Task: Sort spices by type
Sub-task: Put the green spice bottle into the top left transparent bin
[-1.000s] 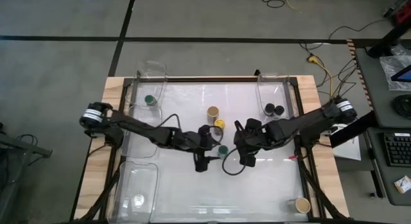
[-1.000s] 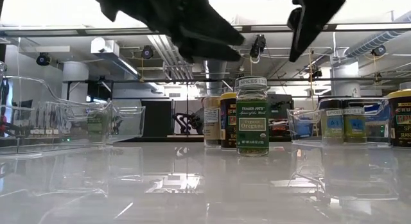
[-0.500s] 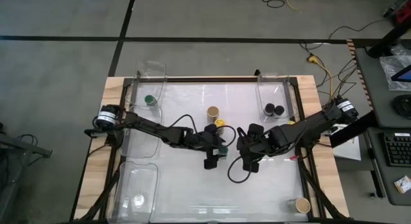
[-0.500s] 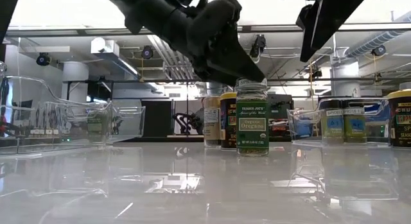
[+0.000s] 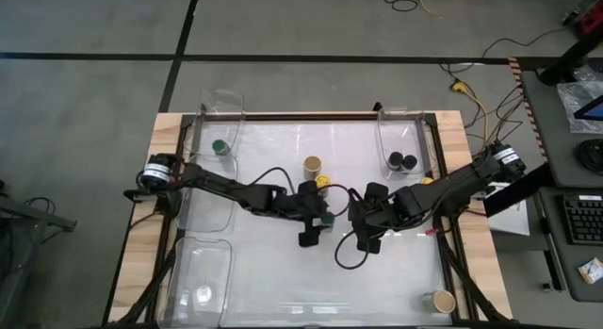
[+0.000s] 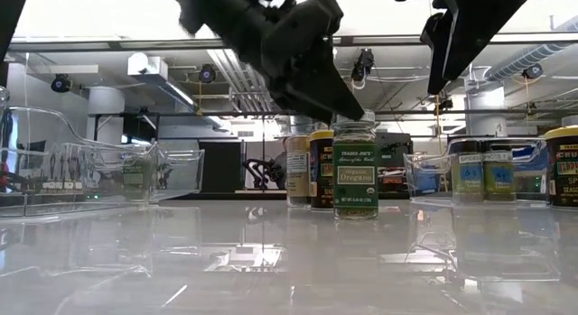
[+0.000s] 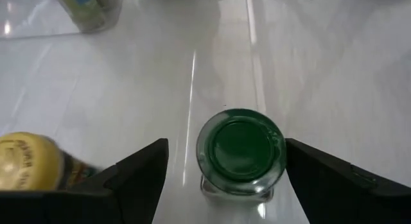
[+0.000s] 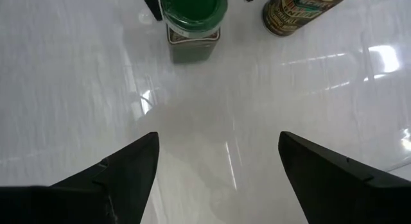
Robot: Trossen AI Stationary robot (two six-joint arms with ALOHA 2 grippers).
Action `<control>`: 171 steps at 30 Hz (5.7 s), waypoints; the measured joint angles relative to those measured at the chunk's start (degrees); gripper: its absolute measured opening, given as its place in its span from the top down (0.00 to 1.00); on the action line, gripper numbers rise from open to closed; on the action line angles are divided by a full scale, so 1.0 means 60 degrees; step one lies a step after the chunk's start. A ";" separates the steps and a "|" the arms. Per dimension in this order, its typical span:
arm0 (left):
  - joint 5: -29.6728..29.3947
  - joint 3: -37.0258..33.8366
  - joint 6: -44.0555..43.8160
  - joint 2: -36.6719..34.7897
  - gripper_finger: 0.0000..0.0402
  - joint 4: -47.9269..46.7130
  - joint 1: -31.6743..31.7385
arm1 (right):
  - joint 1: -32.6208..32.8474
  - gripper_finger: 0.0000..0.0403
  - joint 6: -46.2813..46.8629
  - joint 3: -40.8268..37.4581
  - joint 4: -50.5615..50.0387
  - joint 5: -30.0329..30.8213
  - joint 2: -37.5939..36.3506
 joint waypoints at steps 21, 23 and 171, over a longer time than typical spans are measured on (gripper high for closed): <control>0.0350 0.5118 0.0773 0.2500 0.28 -0.6030 0.0090 | 0.0438 0.20 0.0750 -0.0992 -0.0956 0.0092 -0.1460; 0.0393 0.5440 0.0934 0.2687 0.28 -0.6401 0.0093 | 0.0520 0.21 0.1004 -0.1337 -0.0897 0.0186 -0.1736; 0.2021 -0.3764 0.9155 -0.7629 0.54 -0.8025 1.1557 | 0.0954 0.38 0.1766 -0.3479 0.4315 0.2412 -0.1719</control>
